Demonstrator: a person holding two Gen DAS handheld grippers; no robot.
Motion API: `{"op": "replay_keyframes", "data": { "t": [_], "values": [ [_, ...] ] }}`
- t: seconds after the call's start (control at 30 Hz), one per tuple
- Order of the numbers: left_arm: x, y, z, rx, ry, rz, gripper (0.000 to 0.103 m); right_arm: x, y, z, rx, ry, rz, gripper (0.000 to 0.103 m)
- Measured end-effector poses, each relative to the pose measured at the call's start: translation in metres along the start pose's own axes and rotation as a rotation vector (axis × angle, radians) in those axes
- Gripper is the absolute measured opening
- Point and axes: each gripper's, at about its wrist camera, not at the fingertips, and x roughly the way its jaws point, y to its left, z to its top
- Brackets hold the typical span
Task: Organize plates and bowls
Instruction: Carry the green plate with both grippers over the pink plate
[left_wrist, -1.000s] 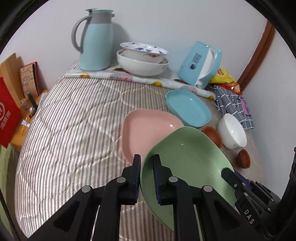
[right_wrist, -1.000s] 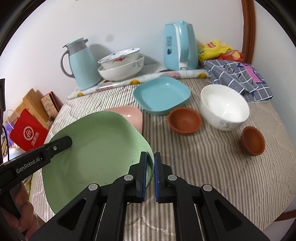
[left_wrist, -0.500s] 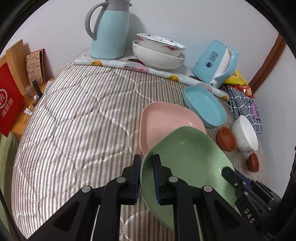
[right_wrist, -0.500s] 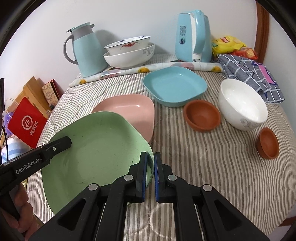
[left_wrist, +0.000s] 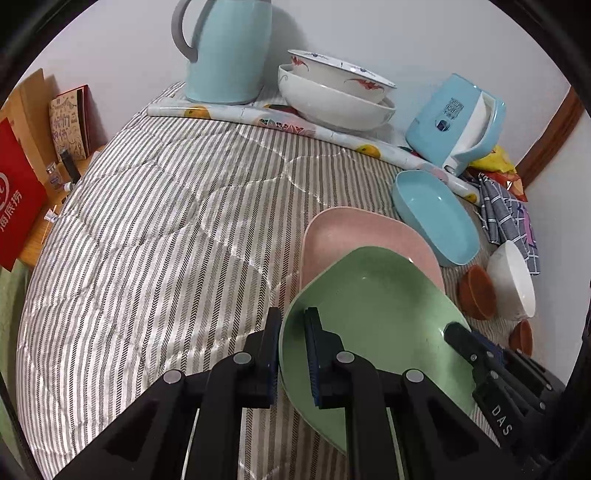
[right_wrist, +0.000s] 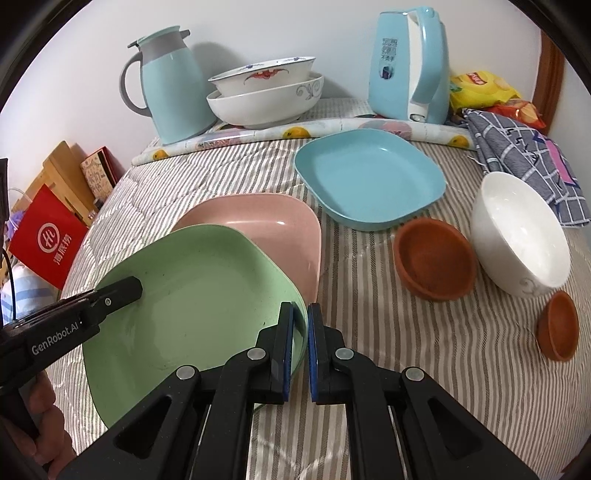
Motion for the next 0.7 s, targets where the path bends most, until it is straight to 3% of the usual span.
{"op": "replay_keyframes", "data": {
  "t": [0.17, 0.7],
  "values": [
    [0.008, -0.005, 0.004, 0.027, 0.007, 0.018, 0.013, 0.011, -0.001, 0.009, -0.029, 0.003, -0.015, 0.008],
    [0.018, -0.004, 0.011, 0.047, 0.023, -0.027, 0.018, 0.046, 0.004, 0.046, -0.106, -0.024, -0.014, 0.016]
  ]
}}
